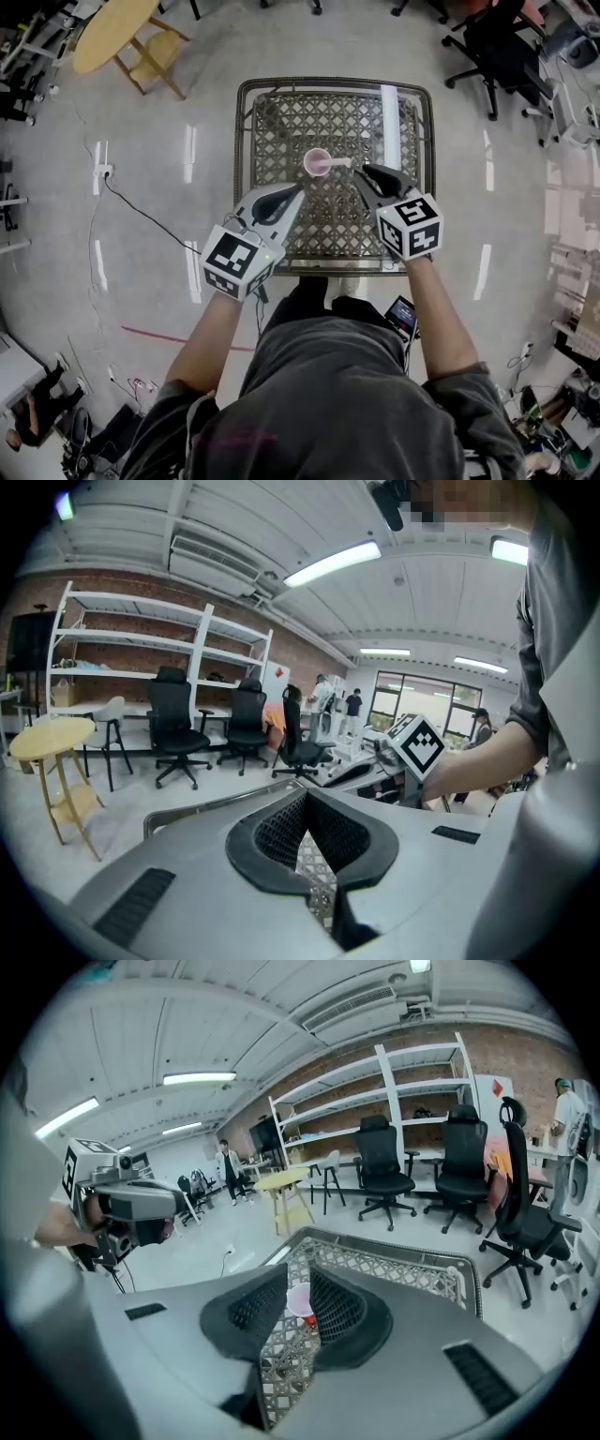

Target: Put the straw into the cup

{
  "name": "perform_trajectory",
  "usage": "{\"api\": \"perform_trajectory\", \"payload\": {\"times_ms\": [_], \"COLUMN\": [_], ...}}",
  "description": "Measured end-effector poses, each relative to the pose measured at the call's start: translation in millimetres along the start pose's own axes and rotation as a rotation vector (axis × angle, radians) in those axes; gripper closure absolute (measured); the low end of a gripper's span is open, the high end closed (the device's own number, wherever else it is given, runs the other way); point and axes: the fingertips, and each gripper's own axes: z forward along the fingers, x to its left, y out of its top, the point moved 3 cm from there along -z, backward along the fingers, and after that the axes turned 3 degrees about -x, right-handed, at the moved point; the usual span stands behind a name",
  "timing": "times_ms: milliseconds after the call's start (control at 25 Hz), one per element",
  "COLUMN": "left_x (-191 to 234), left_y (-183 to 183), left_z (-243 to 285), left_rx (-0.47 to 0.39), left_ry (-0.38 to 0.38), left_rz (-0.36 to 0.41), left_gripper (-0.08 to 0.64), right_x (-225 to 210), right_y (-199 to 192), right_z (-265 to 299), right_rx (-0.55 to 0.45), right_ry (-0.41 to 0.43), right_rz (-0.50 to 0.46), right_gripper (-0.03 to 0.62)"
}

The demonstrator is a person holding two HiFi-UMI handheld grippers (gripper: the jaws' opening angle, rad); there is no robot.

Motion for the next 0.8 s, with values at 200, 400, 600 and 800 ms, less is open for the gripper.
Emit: {"api": "perform_trajectory", "payload": {"times_ms": [200,400,600,800], "left_x": [-10,-25,-39,-48], "left_y": [4,10,13,16], "left_z": [0,-4,-6,-5], "left_rx": [-0.002,-0.009,-0.014,-0.017], "left_ry": [-0.001,-0.001,0.001,0.004], "left_rz": [0.012,0.027,0.039,0.046], "left_gripper": [0.551,0.551,0.551,0.551], "right_x": [5,13,24,31], "right_y": [8,14,28,44], "right_z": [-23,-45,-67,-85], "right_rx": [-0.041,-0.082,-0.137,-0.191], "right_ry": [-0.004,0.007,0.032,0.048], "right_rz": [-0.009,0.006,-0.004,-0.015], "right_gripper": [0.547,0.560,0.566,0.575]}}
